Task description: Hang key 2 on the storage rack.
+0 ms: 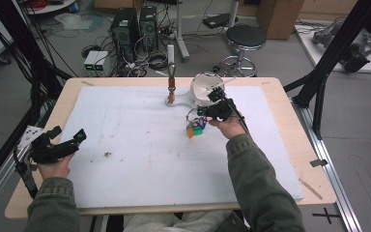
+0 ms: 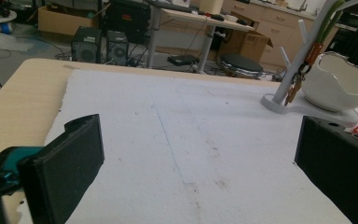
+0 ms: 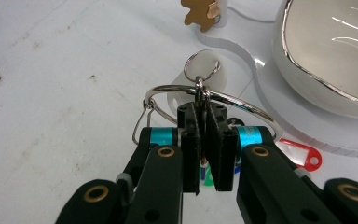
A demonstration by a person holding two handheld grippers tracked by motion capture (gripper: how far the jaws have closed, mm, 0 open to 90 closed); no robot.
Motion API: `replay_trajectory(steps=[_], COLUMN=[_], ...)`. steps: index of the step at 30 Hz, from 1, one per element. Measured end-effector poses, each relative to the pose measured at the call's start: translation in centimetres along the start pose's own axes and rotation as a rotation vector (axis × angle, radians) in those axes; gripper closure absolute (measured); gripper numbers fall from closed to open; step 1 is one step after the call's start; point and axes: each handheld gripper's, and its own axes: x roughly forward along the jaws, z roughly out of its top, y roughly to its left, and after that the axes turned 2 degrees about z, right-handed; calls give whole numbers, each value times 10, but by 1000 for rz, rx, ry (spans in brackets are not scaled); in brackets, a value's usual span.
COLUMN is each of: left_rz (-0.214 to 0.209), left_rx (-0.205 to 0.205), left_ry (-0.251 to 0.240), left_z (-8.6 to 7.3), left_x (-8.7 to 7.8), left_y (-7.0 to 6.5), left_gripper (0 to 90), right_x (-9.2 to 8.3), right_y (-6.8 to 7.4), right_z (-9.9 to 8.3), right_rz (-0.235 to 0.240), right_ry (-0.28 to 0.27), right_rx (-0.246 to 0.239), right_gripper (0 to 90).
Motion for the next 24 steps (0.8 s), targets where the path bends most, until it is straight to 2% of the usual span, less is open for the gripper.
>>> replay_trajectory(steps=[10,22,24], left_rz=[0,1,0], left_rx=[2,-1,0], left_ry=[2,0,1], left_z=[0,0,0], left_x=[0,0,0], left_y=[-1,0,0], left_gripper=[17,17,17], right_x=[-17,-37,-40], right_y=[-3,17,20], right_z=[3,20,21], right_rz=[9,29,20], right_ry=[-49,-103,-109], right_rx=[19,-2,-4], right_gripper=[846,846,845])
